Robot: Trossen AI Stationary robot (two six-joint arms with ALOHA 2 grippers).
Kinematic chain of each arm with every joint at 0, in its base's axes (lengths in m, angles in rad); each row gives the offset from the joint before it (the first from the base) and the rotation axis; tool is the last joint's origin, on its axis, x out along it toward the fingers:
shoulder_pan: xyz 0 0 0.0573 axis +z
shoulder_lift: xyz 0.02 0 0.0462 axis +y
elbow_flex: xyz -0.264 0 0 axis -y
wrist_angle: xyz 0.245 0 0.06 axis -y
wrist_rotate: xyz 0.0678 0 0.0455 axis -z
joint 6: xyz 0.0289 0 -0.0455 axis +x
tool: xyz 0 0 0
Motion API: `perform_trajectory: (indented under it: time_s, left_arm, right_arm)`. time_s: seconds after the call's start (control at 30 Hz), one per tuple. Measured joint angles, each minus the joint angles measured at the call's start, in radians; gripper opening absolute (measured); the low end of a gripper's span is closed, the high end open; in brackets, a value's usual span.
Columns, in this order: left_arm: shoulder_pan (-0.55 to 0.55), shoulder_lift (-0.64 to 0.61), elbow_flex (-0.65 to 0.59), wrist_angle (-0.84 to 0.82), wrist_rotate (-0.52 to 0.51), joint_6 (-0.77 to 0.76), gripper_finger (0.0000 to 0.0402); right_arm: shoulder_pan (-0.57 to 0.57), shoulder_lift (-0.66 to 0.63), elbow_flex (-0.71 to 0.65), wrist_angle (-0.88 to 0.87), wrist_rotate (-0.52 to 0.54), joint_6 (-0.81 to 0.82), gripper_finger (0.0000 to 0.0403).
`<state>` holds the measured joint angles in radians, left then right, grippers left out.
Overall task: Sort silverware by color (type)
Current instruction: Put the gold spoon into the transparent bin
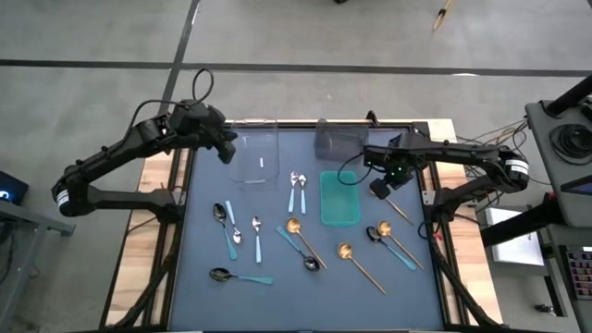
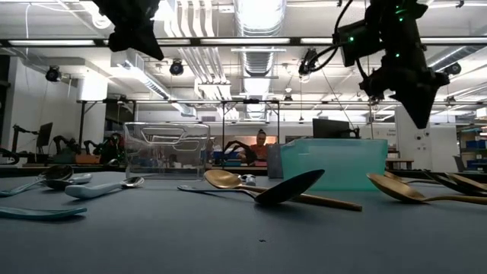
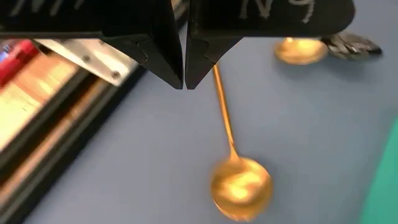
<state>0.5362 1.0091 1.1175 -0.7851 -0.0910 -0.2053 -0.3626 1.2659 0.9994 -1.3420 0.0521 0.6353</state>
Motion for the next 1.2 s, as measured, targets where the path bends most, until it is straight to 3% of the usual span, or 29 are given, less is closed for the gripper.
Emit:
perform_trajectory:
  time_s: [0.2, 0.33, 0.43, 0.83, 1.0, 1.2]
  left_arm:
    - [0.0, -0.002, 0.0, 0.053, -0.057, -0.065, 0.0]
    - [0.003, -0.002, 0.022, 0.095, -0.059, -0.021, 0.0]
    - [0.003, 0.0, 0.051, 0.101, -0.06, 0.01, 0.0]
    - [0.003, -0.012, 0.133, 0.087, -0.137, 0.077, 0.0]
    - [0.003, -0.013, 0.146, 0.091, -0.138, 0.1, 0.0]
    - [0.003, -0.012, 0.14, 0.089, -0.138, 0.1, 0.0]
  right_arm:
    - [-0.001, 0.014, -0.006, 0.117, -0.004, 0.006, 0.0009]
    - [-0.011, 0.035, -0.008, 0.128, -0.117, -0.053, 0.0009]
    - [-0.008, 0.04, -0.008, 0.139, -0.137, -0.079, 0.0009]
    - [-0.009, 0.042, -0.006, 0.166, -0.165, 0.055, 0.001]
    - [-0.018, 0.085, -0.007, 0.132, -0.223, 0.066, 0.0047]
    - [-0.018, 0.123, -0.044, 0.176, -0.114, -0.044, 0.0099]
